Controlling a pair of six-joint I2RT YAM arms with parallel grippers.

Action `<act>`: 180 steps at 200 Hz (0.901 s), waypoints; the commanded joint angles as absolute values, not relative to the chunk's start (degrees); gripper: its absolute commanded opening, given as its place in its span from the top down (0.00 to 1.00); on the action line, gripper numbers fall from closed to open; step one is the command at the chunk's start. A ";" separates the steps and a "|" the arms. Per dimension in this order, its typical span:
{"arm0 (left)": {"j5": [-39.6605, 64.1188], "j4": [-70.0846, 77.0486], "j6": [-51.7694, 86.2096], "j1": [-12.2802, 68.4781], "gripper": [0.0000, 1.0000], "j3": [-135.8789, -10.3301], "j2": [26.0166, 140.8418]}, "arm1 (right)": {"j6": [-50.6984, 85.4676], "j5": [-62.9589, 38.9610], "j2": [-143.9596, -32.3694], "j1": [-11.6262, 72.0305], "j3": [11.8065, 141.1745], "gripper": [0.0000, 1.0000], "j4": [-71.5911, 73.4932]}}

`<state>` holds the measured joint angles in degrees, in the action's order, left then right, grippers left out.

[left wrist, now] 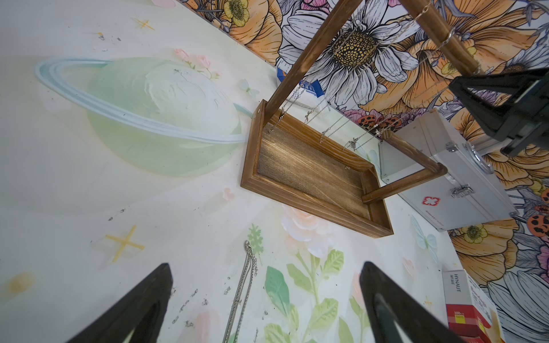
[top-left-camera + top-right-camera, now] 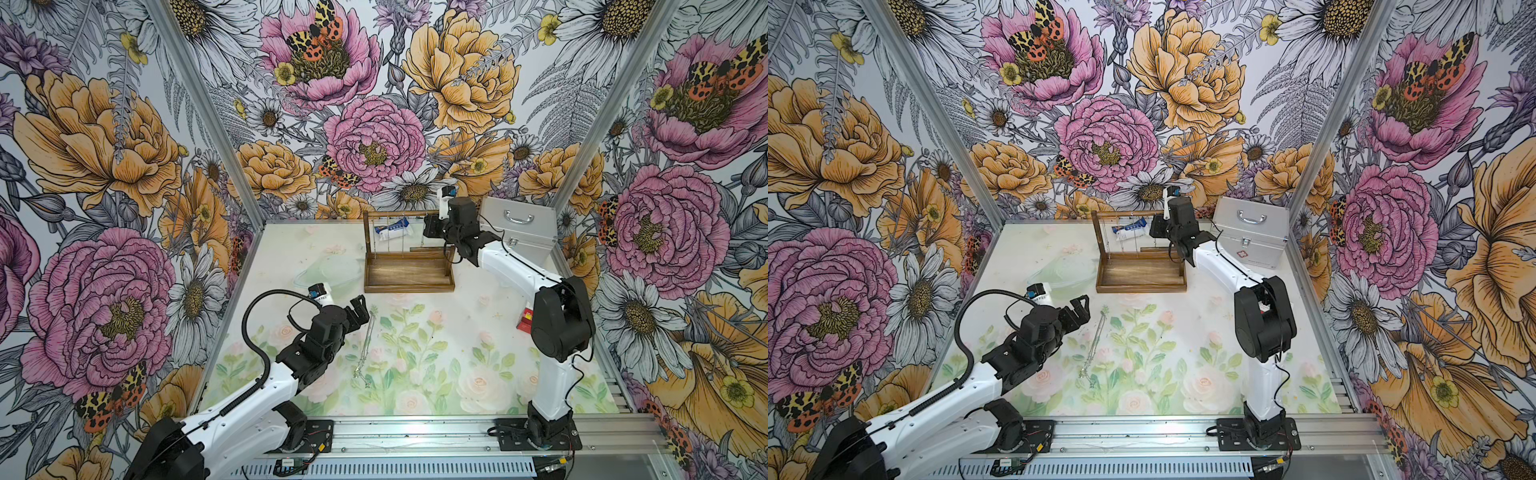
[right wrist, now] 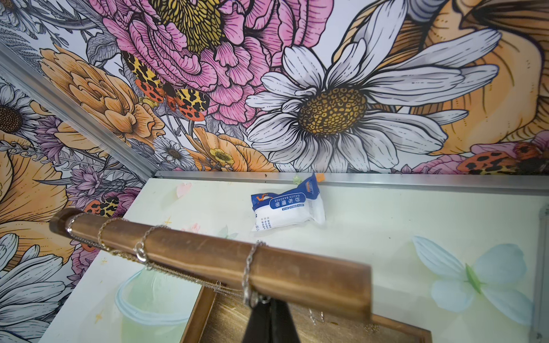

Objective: Take the necklace off the jewelry display stand
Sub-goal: Take off the necklace from the stand.

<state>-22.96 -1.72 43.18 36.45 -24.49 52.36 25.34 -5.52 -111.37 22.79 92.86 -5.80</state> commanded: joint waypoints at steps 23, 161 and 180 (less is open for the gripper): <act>-22.10 -0.30 43.52 35.88 0.01 -23.91 52.73 | 23.86 -3.52 -107.55 21.73 91.84 1.00 -5.53; -22.10 -0.27 43.67 35.77 0.01 -23.91 52.73 | 23.46 -2.98 -103.63 18.50 88.77 1.00 -5.54; -22.14 -0.27 43.68 35.80 0.01 -23.91 52.82 | 23.55 -3.11 -103.36 18.00 88.52 1.00 -5.54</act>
<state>-22.79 -1.39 43.18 36.45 -24.49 52.62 24.32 -4.05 -105.69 18.74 89.27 -6.61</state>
